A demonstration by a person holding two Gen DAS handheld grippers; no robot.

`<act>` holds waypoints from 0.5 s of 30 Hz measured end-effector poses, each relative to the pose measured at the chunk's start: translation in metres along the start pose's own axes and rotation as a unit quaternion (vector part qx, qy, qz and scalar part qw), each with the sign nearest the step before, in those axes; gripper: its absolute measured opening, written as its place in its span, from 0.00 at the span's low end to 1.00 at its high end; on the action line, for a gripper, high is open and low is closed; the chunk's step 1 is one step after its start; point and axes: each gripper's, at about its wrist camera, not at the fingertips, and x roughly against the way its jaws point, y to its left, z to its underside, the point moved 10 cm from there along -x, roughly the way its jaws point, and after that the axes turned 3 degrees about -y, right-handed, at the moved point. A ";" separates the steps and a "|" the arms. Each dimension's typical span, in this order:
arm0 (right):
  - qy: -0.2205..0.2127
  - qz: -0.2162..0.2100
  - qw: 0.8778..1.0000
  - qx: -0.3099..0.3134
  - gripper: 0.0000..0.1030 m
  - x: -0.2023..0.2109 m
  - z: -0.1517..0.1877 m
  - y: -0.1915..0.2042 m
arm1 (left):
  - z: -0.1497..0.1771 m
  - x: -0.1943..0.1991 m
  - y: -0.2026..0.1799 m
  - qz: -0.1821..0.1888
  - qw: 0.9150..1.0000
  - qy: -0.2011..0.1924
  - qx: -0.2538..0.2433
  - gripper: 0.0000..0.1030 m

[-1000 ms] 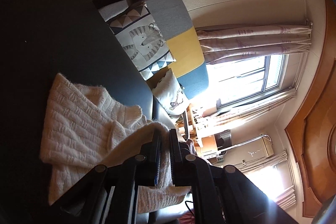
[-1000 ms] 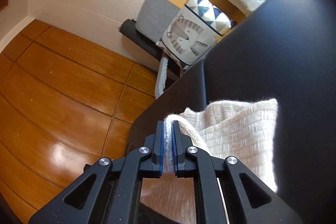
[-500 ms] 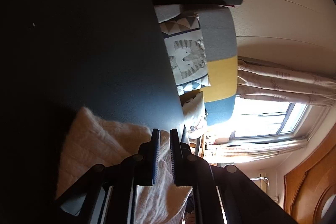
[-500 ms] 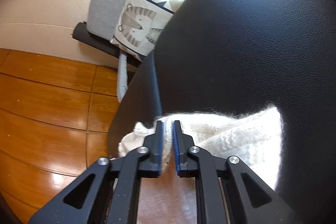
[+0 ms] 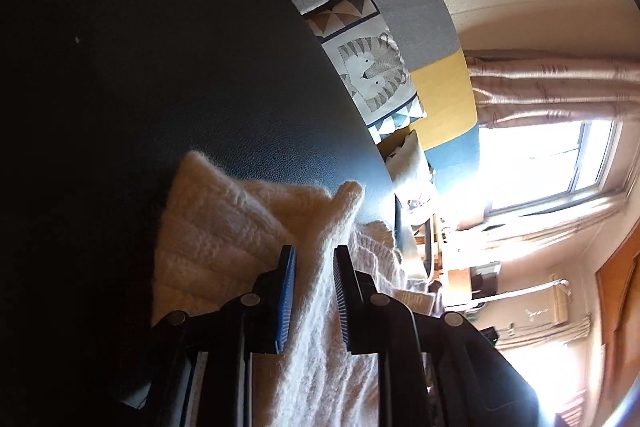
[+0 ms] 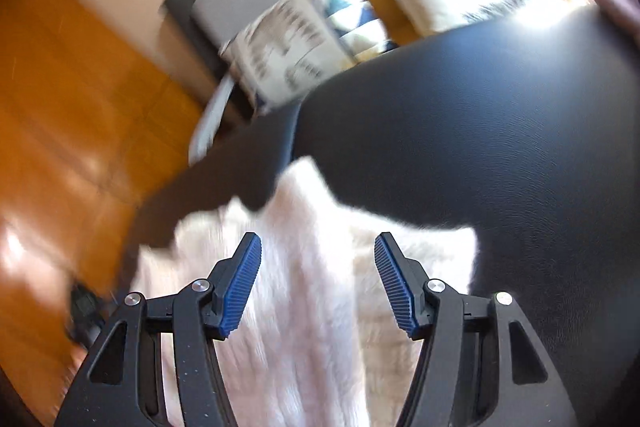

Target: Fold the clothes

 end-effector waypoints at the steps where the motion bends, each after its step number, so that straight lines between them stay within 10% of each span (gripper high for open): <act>1: 0.004 0.010 1.000 0.025 0.61 -0.001 0.003 0.004 | 0.001 -0.001 -0.002 -0.009 1.000 0.004 -0.015 0.19; 12: 0.049 0.132 0.968 0.207 0.53 -0.054 0.013 0.030 | 0.005 -0.016 -0.026 -0.085 0.983 0.048 -0.158 0.19; 15: 0.043 0.133 0.969 0.205 0.25 -0.055 0.012 0.031 | 0.006 -0.024 -0.027 -0.090 0.981 0.055 -0.165 0.19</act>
